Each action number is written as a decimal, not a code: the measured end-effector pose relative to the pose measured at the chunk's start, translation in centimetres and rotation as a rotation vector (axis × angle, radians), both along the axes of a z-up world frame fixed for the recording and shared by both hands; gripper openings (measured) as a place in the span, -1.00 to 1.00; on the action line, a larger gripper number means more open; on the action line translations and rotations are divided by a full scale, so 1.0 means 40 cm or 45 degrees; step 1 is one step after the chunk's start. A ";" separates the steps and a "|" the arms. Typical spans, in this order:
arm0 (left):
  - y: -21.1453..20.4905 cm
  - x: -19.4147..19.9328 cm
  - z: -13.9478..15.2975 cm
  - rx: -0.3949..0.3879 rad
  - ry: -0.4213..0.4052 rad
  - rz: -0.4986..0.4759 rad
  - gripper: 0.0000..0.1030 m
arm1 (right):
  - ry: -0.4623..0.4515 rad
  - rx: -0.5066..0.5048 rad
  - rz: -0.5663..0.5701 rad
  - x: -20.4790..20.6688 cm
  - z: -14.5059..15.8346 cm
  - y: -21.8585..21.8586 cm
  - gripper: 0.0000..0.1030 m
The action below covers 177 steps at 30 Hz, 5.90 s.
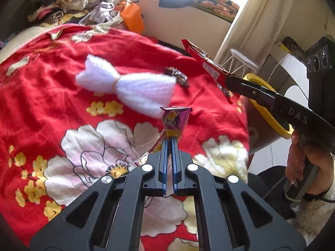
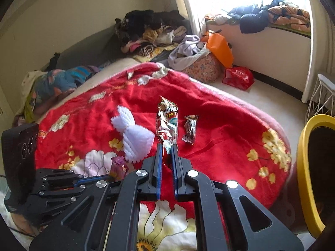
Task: Collect trash
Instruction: 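Carry the orange wrapper and silver wrapper with both tools over the yellow-rimmed bin, then open the left tool over the bin while the right tool releases the silver wrapper, then move both open tools back from the bin to the bed, then grasp the white foam-mesh bundle with the left tool while the right tool grasps the dark chocolate wrapper, then carry the white mesh bundle and chocolate wrapper with both tools over the bin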
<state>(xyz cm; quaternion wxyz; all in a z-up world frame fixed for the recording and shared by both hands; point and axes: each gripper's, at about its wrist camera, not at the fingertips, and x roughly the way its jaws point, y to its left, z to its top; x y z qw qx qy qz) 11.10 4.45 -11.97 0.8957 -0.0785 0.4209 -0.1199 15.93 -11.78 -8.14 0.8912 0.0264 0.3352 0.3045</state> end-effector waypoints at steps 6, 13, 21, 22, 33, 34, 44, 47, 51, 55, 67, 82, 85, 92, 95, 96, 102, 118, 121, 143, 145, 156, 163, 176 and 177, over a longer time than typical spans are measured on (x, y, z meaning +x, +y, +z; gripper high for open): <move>-0.041 0.010 0.055 -0.022 -0.067 -0.026 -0.97 | -0.039 0.034 -0.062 -0.020 0.035 -0.065 -0.85; -0.111 0.025 0.100 -0.025 -0.125 -0.082 -0.97 | -0.076 0.055 -0.168 -0.030 0.063 -0.153 -0.85; -0.186 0.042 0.144 -0.031 -0.178 -0.132 -0.97 | -0.105 0.067 -0.324 -0.032 0.078 -0.267 -0.85; -0.191 0.042 0.147 -0.030 -0.183 -0.138 -0.97 | -0.109 0.070 -0.354 -0.034 0.080 -0.289 -0.85; -0.288 0.060 0.170 -0.017 -0.216 -0.216 -0.97 | -0.091 0.108 -0.567 -0.035 0.058 -0.458 -0.85; -0.299 0.063 0.171 -0.014 -0.219 -0.225 -0.97 | -0.090 0.105 -0.594 -0.037 0.055 -0.478 -0.85; -0.380 0.075 0.175 0.002 -0.229 -0.297 -0.97 | -0.071 0.098 -0.750 -0.040 0.024 -0.590 -0.85; -0.402 0.080 0.174 0.009 -0.230 -0.320 -0.97 | -0.062 0.094 -0.784 -0.046 0.014 -0.616 -0.85; -0.434 0.089 0.173 0.020 -0.229 -0.351 -0.97 | -0.047 0.094 -0.819 -0.046 0.002 -0.644 -0.85; -0.475 0.102 0.171 0.029 -0.232 -0.387 -0.97 | -0.018 0.100 -0.845 -0.042 -0.013 -0.666 -0.85; -0.593 0.138 0.150 0.047 -0.217 -0.474 -0.97 | 0.057 0.128 -0.914 -0.032 -0.060 -0.723 -0.85; -0.734 0.247 0.111 0.053 -0.146 -0.522 -0.89 | 0.112 0.190 -0.913 -0.015 -0.087 -0.759 -0.78; -0.733 0.273 0.101 0.050 -0.133 -0.489 -0.09 | 0.108 0.201 -0.928 -0.018 -0.084 -0.770 -0.43; -0.670 0.259 0.113 0.029 -0.183 -0.405 0.45 | 0.068 0.218 -0.956 -0.035 -0.073 -0.774 -0.06; -0.625 0.241 0.126 0.041 -0.217 -0.350 0.61 | 0.048 0.216 -0.947 -0.037 -0.065 -0.759 0.06; -0.615 0.237 0.130 0.045 -0.226 -0.338 0.73 | 0.041 0.214 -0.939 -0.037 -0.060 -0.750 0.09; -0.525 0.195 0.155 0.068 -0.291 -0.234 0.79 | -0.030 0.197 -0.857 -0.039 -0.022 -0.677 0.30; -0.245 0.138 0.180 0.018 -0.323 0.081 0.79 | -0.066 0.080 -0.530 -0.021 0.008 -0.401 0.42; -0.180 0.136 0.172 -0.003 -0.302 0.157 0.79 | -0.045 0.074 -0.467 -0.007 0.005 -0.350 0.42; 0.117 0.127 0.040 -0.227 -0.059 0.448 0.63 | 0.210 -0.016 -0.104 0.187 -0.108 -0.001 0.06; 0.128 0.131 0.022 -0.273 -0.022 0.454 0.47 | 0.244 -0.019 -0.095 0.212 -0.124 0.020 -0.07; 0.111 0.152 -0.060 -0.421 0.119 0.390 0.15 | 0.309 0.017 -0.107 0.245 -0.166 0.019 -0.63; 0.085 0.163 -0.088 -0.394 0.151 0.382 -0.55 | 0.243 0.106 -0.156 0.167 -0.125 -0.062 -0.63; -0.003 0.134 0.022 -0.279 -0.009 0.261 -0.80 | 0.123 0.159 -0.261 0.086 -0.034 -0.185 -0.63; -0.011 0.134 0.030 -0.279 -0.017 0.251 -0.80 | 0.114 0.170 -0.271 0.081 -0.026 -0.199 -0.63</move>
